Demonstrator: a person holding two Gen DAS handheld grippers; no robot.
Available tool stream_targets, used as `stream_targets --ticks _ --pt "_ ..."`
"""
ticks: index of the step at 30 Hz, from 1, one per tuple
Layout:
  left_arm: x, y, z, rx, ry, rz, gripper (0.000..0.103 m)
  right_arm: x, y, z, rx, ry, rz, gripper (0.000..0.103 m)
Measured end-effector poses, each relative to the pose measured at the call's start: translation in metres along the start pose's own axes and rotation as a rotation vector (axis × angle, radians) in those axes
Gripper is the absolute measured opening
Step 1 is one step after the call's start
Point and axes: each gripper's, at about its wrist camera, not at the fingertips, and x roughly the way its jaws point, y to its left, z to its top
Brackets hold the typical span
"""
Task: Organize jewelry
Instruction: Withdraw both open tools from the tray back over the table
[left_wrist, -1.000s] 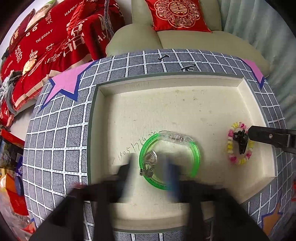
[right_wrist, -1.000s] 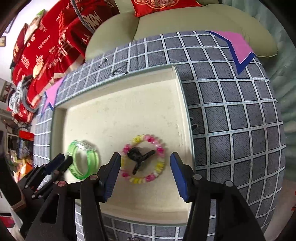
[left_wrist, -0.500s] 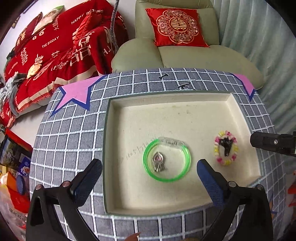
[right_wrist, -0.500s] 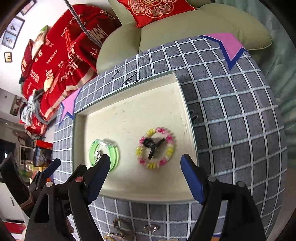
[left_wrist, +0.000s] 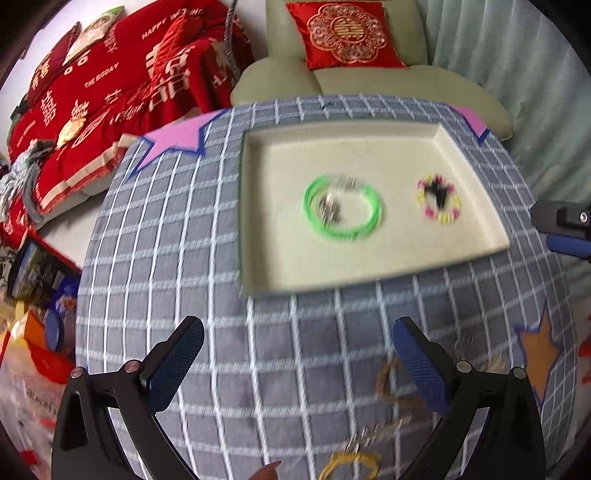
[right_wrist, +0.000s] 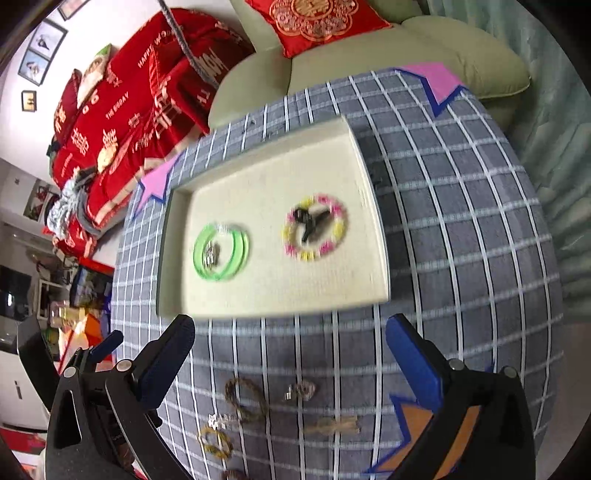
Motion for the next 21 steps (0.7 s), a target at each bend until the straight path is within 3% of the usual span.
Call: stream_targets --ticks 14,21 --pt "0.003 0.01 -0.099 -0.075 0.161 -0.04 0.103 0.011 -0.012 -0.076 0.034 0.16 -0.09 0.103" --pt "0.01 0.004 -0.118 -0.086 0.197 -0.062 0.103 0.019 -0.024 -0.104 0.103 0.227 -0.148 0.103"
